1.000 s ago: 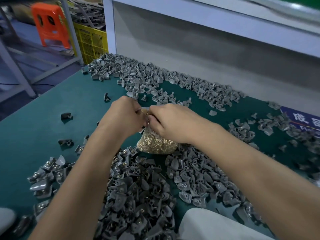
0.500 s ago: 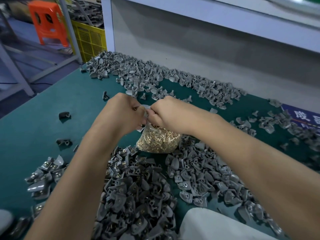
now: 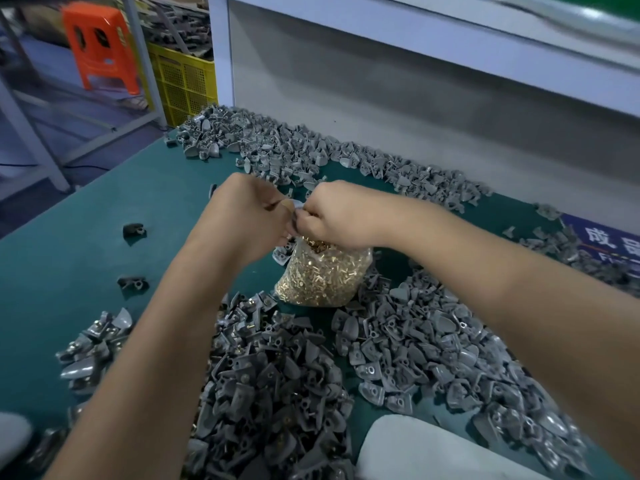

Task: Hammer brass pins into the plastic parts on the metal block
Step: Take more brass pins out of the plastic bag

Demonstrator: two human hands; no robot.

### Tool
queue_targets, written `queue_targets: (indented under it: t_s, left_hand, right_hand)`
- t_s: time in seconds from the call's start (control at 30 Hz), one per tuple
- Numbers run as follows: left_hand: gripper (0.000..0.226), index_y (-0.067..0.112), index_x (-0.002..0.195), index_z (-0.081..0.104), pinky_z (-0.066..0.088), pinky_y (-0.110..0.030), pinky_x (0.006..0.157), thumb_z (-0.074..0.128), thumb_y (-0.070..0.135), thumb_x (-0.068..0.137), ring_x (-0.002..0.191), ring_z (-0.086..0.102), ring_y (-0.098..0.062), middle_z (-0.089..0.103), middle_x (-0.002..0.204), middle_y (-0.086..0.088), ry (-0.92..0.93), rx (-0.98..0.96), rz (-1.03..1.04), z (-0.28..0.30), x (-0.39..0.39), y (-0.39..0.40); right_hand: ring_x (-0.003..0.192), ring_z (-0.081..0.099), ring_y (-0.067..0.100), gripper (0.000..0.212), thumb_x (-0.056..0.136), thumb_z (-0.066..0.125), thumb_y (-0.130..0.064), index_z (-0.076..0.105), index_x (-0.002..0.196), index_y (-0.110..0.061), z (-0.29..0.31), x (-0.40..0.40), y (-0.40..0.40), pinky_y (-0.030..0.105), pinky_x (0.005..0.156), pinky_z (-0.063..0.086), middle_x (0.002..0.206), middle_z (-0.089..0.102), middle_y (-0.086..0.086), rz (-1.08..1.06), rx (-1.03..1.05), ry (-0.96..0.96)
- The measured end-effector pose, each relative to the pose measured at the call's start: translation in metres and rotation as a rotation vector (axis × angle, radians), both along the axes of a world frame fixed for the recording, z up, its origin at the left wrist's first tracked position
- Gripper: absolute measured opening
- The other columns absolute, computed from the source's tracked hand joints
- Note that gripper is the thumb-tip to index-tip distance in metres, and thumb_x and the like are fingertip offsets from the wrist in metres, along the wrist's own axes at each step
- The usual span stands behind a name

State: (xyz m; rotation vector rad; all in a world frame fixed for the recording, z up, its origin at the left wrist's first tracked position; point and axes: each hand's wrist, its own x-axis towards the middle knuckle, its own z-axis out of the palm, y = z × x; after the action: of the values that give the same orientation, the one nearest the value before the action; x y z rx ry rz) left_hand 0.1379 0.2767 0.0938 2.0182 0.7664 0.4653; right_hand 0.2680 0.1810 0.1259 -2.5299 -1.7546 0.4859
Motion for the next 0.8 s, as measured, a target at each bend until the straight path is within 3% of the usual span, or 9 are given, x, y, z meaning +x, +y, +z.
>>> queue_targets:
  t_s: [0.17, 0.37, 0.47, 0.5, 0.53, 0.6, 0.73, 0.8]
  left_hand:
    - [0.027, 0.013, 0.079, 0.077, 0.063, -0.040, 0.080, 0.060, 0.017, 0.100, 0.062, 0.074, -0.009, 0.074, 0.065, 0.002, 0.015, -0.051, -0.002, -0.005, 0.002, 0.004]
    - [0.026, 0.013, 0.080, 0.076, 0.063, -0.026, 0.069, 0.060, 0.015, 0.101, 0.063, 0.073, -0.007, 0.075, 0.067, 0.004, 0.003, -0.128, -0.031, -0.008, 0.002, 0.010]
    - [0.028, 0.014, 0.079, 0.075, 0.063, -0.026, 0.070, 0.059, 0.015, 0.101, 0.063, 0.073, -0.007, 0.075, 0.067, 0.008, -0.003, -0.137, -0.036, -0.009, 0.002, 0.009]
    - [0.028, 0.014, 0.079, 0.076, 0.063, -0.028, 0.072, 0.058, 0.015, 0.101, 0.063, 0.073, -0.006, 0.075, 0.067, 0.009, -0.001, -0.131, -0.038, -0.009, 0.001, 0.009]
    - [0.028, 0.014, 0.081, 0.076, 0.064, -0.030, 0.074, 0.057, 0.016, 0.102, 0.063, 0.073, -0.006, 0.075, 0.067, 0.009, 0.000, -0.126, -0.042, -0.008, 0.001, 0.009]
    - [0.027, 0.013, 0.083, 0.076, 0.063, -0.035, 0.078, 0.057, 0.019, 0.102, 0.067, 0.074, -0.009, 0.076, 0.070, 0.009, 0.001, -0.127, -0.051, -0.007, 0.000, 0.009]
    - [0.032, 0.016, 0.084, 0.076, 0.062, -0.044, 0.083, 0.056, 0.035, 0.101, 0.076, 0.075, -0.020, 0.077, 0.077, 0.000, 0.041, -0.081, -0.047, 0.003, -0.004, 0.007]
    - [0.039, 0.016, 0.093, 0.072, 0.059, -0.042, 0.078, 0.049, 0.046, 0.103, 0.081, 0.072, -0.027, 0.073, 0.084, -0.006, 0.049, 0.001, 0.006, 0.010, -0.005, 0.004]
  right_hand:
    - [0.047, 0.042, 0.019, 0.048, 0.108, 0.043, -0.029, 0.050, 0.063, -0.015, -0.011, -0.005, -0.002, 0.030, 0.050, 0.038, 0.057, 0.048, 0.001, -0.020, 0.074, -0.016]
    - [0.043, 0.035, 0.014, 0.049, 0.107, 0.044, -0.029, 0.045, 0.059, -0.016, -0.003, -0.006, -0.002, 0.030, 0.046, 0.032, 0.054, 0.043, -0.003, 0.035, 0.175, -0.038]
    - [0.042, 0.028, 0.010, 0.048, 0.105, 0.045, -0.026, 0.043, 0.059, -0.015, 0.007, -0.001, -0.003, 0.038, 0.063, 0.054, 0.051, 0.035, -0.007, 0.039, 0.213, 0.008]
    - [0.040, 0.026, 0.006, 0.047, 0.105, 0.046, -0.025, 0.042, 0.059, -0.015, 0.009, 0.002, -0.004, 0.033, 0.063, 0.054, 0.051, 0.033, -0.009, 0.036, 0.229, 0.027]
    - [0.039, 0.026, 0.006, 0.047, 0.105, 0.046, -0.024, 0.042, 0.059, -0.016, 0.010, 0.003, -0.005, 0.025, 0.055, 0.047, 0.050, 0.032, -0.011, 0.034, 0.242, 0.041]
    - [0.039, 0.025, 0.006, 0.045, 0.105, 0.046, -0.025, 0.043, 0.060, -0.015, 0.008, 0.004, -0.006, 0.023, 0.047, 0.031, 0.053, 0.033, -0.009, 0.030, 0.224, 0.038]
    - [0.045, 0.032, 0.014, 0.045, 0.105, 0.044, -0.027, 0.047, 0.062, -0.013, -0.002, -0.002, -0.009, 0.030, 0.046, 0.030, 0.056, 0.041, -0.002, 0.027, 0.184, -0.008]
    - [0.045, 0.037, 0.013, 0.042, 0.104, 0.046, -0.025, 0.054, 0.065, -0.012, -0.001, -0.003, -0.010, 0.029, 0.045, 0.033, 0.057, 0.047, -0.003, 0.016, 0.194, -0.010]
